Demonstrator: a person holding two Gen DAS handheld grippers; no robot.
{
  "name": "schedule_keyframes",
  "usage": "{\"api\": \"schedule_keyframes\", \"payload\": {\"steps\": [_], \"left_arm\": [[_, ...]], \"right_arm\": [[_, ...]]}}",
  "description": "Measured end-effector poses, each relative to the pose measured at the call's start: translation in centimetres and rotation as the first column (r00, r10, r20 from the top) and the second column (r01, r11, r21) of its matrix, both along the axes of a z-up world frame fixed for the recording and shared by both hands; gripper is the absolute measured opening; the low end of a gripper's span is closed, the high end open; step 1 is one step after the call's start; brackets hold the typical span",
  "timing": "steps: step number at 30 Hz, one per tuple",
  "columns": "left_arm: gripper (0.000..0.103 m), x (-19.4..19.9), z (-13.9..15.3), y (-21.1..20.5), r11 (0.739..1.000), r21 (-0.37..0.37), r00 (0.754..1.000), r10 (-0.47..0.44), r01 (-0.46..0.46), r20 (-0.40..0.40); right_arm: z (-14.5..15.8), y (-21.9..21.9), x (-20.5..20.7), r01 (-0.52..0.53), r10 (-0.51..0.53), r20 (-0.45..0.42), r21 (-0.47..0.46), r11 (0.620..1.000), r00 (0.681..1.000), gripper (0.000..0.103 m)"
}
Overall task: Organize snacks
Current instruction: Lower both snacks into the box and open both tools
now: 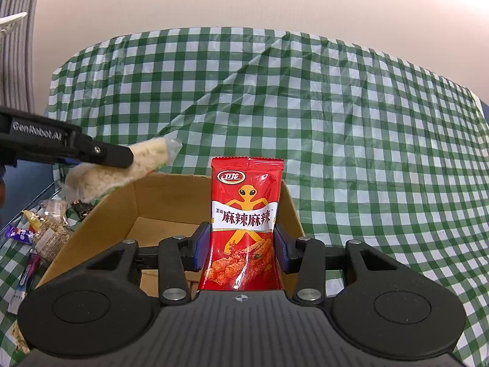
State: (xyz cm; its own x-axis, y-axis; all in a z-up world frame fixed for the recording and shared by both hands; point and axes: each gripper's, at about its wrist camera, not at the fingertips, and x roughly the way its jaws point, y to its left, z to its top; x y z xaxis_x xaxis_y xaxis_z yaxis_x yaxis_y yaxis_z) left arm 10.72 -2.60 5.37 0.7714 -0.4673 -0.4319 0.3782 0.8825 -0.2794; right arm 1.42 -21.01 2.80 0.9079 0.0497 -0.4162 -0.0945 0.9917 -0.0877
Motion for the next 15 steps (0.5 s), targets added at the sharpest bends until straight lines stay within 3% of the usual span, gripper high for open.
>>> {"api": "schedule_keyframes", "payload": {"steps": [15], "left_arm": [[0.039, 0.7, -0.8, -0.8, 0.999, 0.036, 1.0, 0.019, -0.018, -0.02]], "right_arm": [[-0.4, 1.9, 1.1, -0.018, 0.017, -0.023, -0.028, 0.999, 1.0, 0.045]]}}
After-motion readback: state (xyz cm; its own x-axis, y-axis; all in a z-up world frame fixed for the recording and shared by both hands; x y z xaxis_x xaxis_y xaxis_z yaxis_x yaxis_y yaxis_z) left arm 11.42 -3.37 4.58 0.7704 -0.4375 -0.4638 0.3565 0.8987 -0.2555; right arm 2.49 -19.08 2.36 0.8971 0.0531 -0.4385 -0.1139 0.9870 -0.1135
